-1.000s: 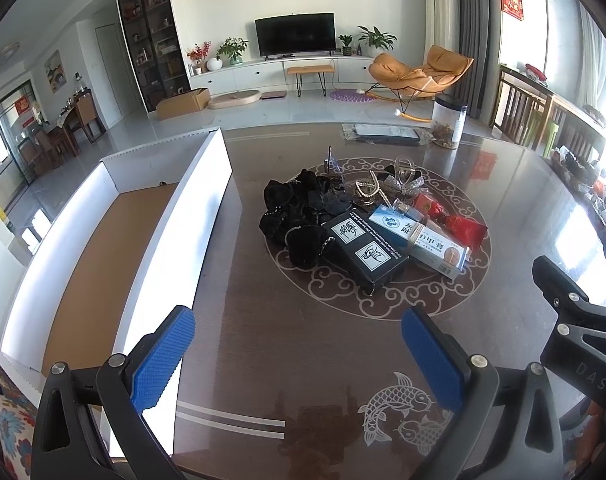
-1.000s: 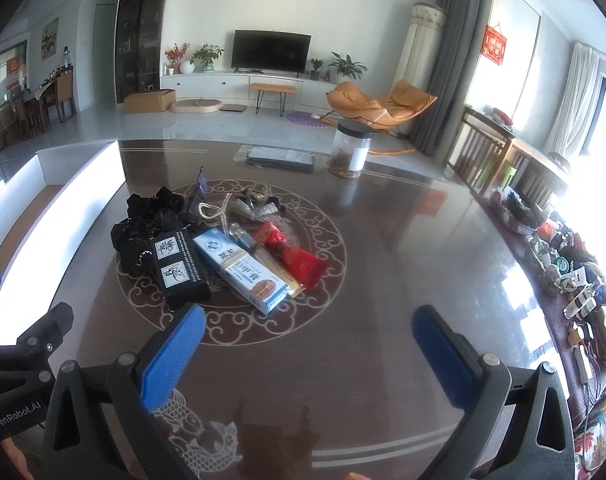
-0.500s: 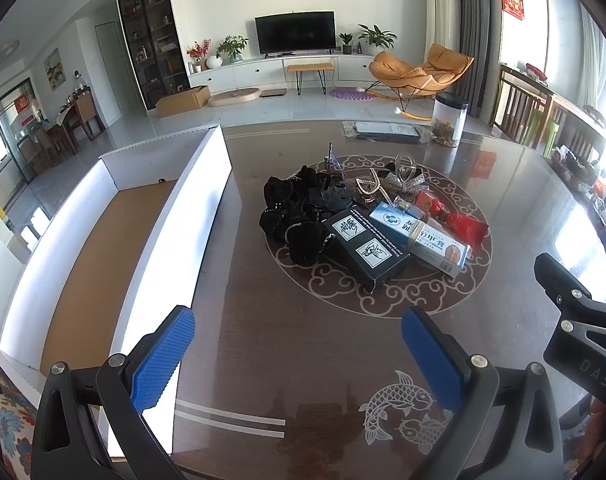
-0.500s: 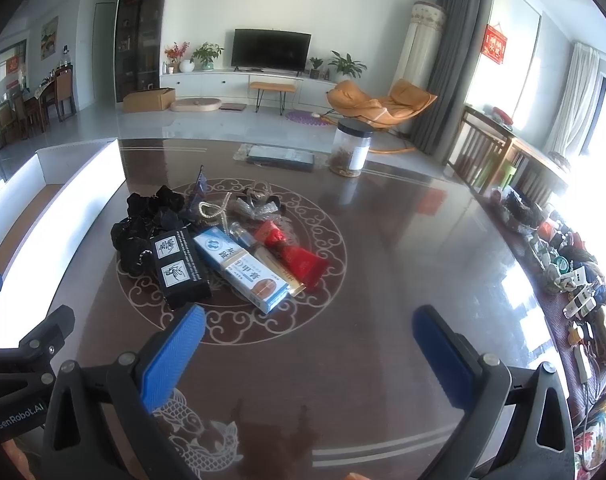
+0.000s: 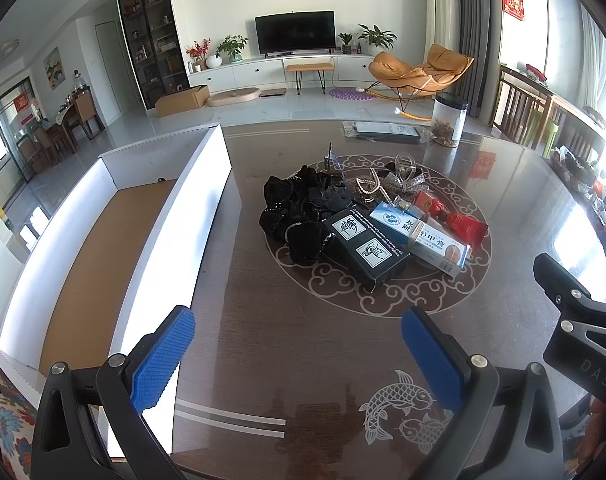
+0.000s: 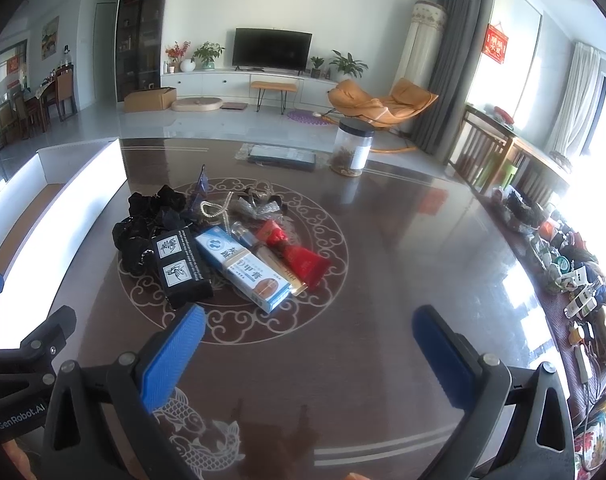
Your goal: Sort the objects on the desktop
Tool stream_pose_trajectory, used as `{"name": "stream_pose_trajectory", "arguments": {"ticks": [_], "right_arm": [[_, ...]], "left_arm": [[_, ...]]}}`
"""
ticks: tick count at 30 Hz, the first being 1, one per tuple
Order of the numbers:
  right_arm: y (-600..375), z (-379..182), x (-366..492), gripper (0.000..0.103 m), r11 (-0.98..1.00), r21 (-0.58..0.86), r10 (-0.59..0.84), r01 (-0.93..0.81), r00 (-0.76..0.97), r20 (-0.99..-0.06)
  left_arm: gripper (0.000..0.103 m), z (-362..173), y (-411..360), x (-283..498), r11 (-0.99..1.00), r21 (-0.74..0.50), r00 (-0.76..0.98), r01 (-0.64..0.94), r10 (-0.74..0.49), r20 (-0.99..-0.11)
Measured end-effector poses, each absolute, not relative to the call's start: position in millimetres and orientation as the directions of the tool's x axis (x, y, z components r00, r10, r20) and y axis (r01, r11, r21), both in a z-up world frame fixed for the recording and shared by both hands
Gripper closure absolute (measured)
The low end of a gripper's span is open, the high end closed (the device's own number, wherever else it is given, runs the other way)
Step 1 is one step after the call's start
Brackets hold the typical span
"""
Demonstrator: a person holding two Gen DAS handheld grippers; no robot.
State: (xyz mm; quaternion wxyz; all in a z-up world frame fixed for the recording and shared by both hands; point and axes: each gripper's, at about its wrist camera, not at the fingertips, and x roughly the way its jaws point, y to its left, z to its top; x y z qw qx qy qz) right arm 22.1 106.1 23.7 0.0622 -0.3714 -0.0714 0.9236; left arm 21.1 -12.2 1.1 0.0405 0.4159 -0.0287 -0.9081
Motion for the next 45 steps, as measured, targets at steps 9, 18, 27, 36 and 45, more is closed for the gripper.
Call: {"name": "stream_pose_trajectory", "arguments": {"ticks": [9, 18, 27, 36, 45], "right_arm": [[104.9, 22.8, 22.1, 0.0, -0.982, -0.178, 0.166, -0.059, -0.714, -0.68], [94.3, 25.3, 21.5, 0.0, -0.951, -0.297, 0.269, -0.087, -0.705, -0.656], [94.7, 26.6, 21.1, 0.0, -0.958, -0.28, 0.244, -0.064, -0.695, -0.677], [92.3, 26.6, 21.5, 0.0, -0.96, -0.275, 0.234, -0.052, -0.69, -0.685], [89.4, 26.6, 21.1, 0.0, -0.962, -0.271, 0.222, -0.037, -0.683, -0.695]], "left_arm": [[0.0, 1.1, -12.4, 21.2, -0.995, 0.085, -0.65, 0.051, -0.097, -0.753], [0.0, -1.4, -14.5, 22.7, -0.996, 0.074, -0.645, 0.055, -0.091, -0.759], [0.0, -1.5, -17.4, 21.7, -0.996, 0.071, -0.644, 0.052, -0.088, -0.76], [0.0, -2.4, -19.6, 21.4, -0.996, 0.065, -0.639, 0.057, -0.086, -0.764], [0.0, -2.7, -22.1, 21.2, -0.996, 0.067, -0.639, 0.06, -0.09, -0.764]]}}
